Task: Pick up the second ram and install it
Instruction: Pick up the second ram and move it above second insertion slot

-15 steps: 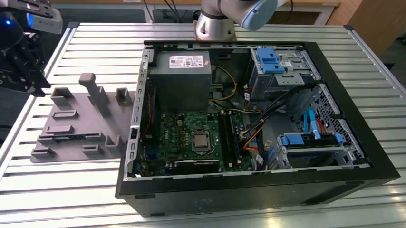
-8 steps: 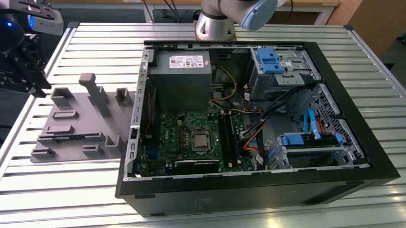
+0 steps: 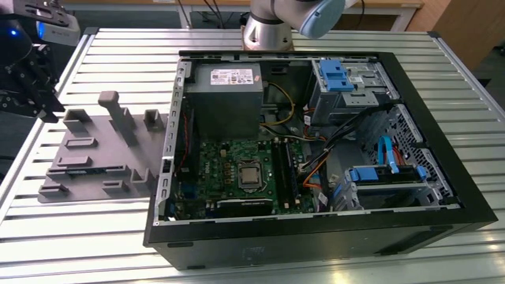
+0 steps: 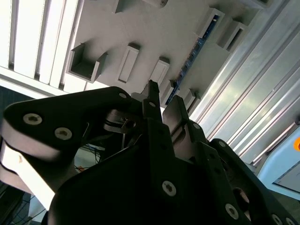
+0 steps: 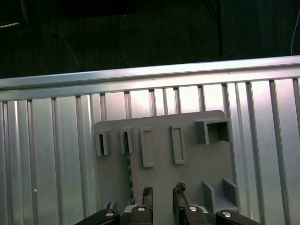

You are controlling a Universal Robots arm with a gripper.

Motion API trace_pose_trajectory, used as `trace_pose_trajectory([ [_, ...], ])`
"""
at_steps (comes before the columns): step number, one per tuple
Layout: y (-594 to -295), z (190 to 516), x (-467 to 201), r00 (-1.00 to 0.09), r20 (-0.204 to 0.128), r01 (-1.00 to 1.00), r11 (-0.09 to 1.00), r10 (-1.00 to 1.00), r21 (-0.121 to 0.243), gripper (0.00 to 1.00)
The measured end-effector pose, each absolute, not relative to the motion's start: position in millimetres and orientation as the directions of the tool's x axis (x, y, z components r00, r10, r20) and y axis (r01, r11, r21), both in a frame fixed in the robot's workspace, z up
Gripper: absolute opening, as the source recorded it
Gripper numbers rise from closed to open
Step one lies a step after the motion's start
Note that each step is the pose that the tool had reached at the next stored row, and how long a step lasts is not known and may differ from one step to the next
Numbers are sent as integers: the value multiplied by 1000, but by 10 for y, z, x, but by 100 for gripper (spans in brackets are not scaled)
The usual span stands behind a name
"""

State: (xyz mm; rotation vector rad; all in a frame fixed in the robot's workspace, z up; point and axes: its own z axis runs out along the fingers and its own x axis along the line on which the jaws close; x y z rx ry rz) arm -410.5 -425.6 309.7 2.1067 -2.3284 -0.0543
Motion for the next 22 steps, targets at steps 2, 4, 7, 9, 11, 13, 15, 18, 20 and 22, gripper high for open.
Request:
trace_pose_trajectory([
  [2,-4256,3091,-4105,-100,-22,-995,99,-995,26,31],
  [4,-4255,3083,-4105,-100,-22,-995,99,-995,26,31],
  [7,-4256,3066,-4105,-100,-22,-995,99,-995,26,31],
  [9,-4256,3065,-4105,-100,-22,-995,99,-995,26,31],
  [11,-4255,3060,-4105,-100,-23,-995,99,-995,26,31],
  [13,-4256,3045,-4105,-100,-22,-995,99,-995,26,31],
  [15,-4261,3033,-4106,-100,-22,-995,100,-995,26,31],
  [18,-4271,3012,-4105,-100,-22,-995,99,-995,26,31],
  [20,-4277,2997,-4105,-100,-22,-995,99,-995,26,31],
  [22,-4280,2983,-4105,-100,-21,-995,99,-995,26,31],
])
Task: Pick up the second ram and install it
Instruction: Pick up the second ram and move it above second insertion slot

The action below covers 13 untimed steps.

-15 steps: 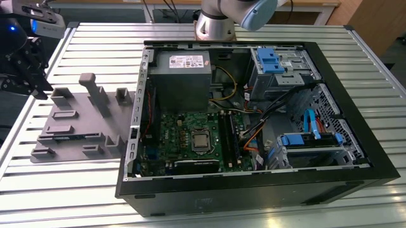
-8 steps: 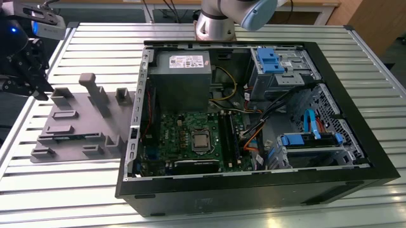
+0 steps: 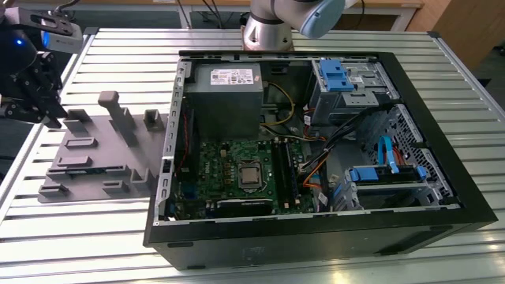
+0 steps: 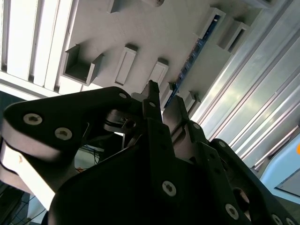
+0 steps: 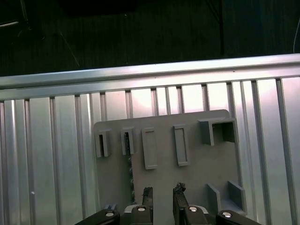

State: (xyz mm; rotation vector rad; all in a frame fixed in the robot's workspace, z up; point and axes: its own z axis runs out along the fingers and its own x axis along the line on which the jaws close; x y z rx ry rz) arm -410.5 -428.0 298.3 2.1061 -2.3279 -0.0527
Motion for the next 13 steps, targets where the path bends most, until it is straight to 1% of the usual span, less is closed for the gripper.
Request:
trace_pose_trajectory([
  [13,-4295,2964,-4105,-95,-18,-995,94,-995,26,31],
])
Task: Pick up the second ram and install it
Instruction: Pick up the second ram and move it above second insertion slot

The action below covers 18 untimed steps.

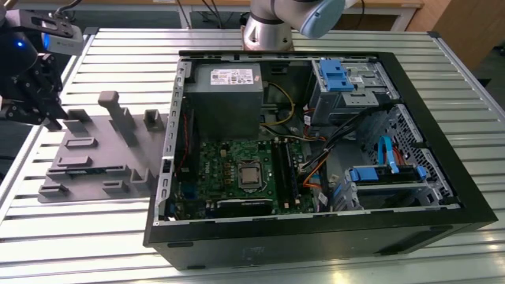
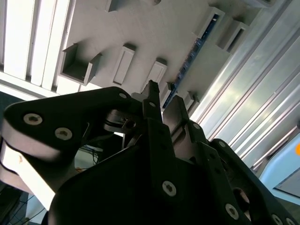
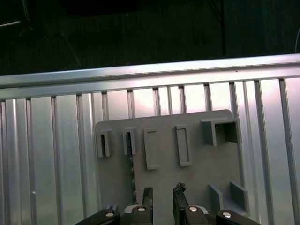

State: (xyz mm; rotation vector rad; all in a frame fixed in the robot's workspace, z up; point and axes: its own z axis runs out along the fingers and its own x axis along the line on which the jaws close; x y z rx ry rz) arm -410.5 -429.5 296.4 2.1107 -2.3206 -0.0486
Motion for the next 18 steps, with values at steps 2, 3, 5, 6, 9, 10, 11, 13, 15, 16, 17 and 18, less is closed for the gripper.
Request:
trace_pose_trajectory([
  [2,-4302,2957,-4105,-90,-17,-996,89,-996,26,31],
  [3,-4303,2952,-4106,-87,-16,-996,87,-996,26,31],
  [5,-4304,2939,-4105,-86,-16,-996,86,-996,26,31],
  [6,-4305,2932,-4105,-86,-16,-996,86,-996,26,31],
  [9,-4306,2915,-4105,-86,-15,-996,86,-996,26,31],
  [10,-4306,2912,-4105,-86,-15,-996,86,-996,26,31],
  [11,-4307,2909,-4106,-86,-14,-996,86,-996,26,31],
  [13,-4309,2902,-4106,-86,-14,-996,86,-996,26,31],
  [15,-4313,2893,-4105,-86,-14,-996,85,-996,26,31],
  [16,-4315,2887,-4105,-86,-14,-996,85,-996,25,31],
  [17,-4318,2880,-4105,-85,-14,-996,85,-996,26,31],
  [18,-4321,2873,-4105,-85,-13,-996,85,-996,26,31],
])
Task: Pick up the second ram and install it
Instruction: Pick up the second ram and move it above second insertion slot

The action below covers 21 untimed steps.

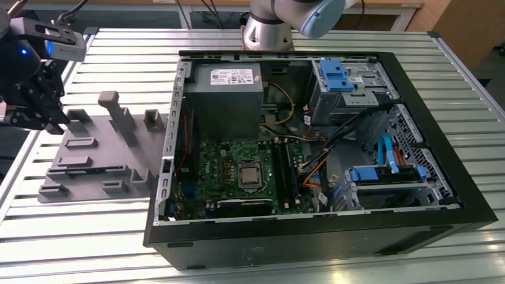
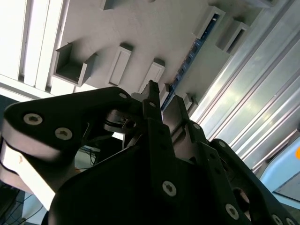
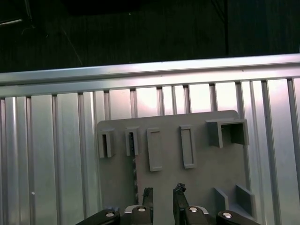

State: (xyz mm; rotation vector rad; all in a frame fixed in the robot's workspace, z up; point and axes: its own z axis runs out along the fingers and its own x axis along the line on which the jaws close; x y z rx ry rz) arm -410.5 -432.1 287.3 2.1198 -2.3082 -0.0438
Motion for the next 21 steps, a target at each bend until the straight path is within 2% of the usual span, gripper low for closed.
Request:
trace_pose_trajectory([
  [7,-4340,2807,-4105,-79,-13,-997,78,-997,26,32],
  [8,-4360,2696,-4107,-63,-10,-998,63,-998,25,32],
  [9,-4361,2690,-4106,-62,-10,-998,62,-998,25,38],
  [21,-4373,2623,-4107,-53,-8,-998,52,-999,24,38],
])
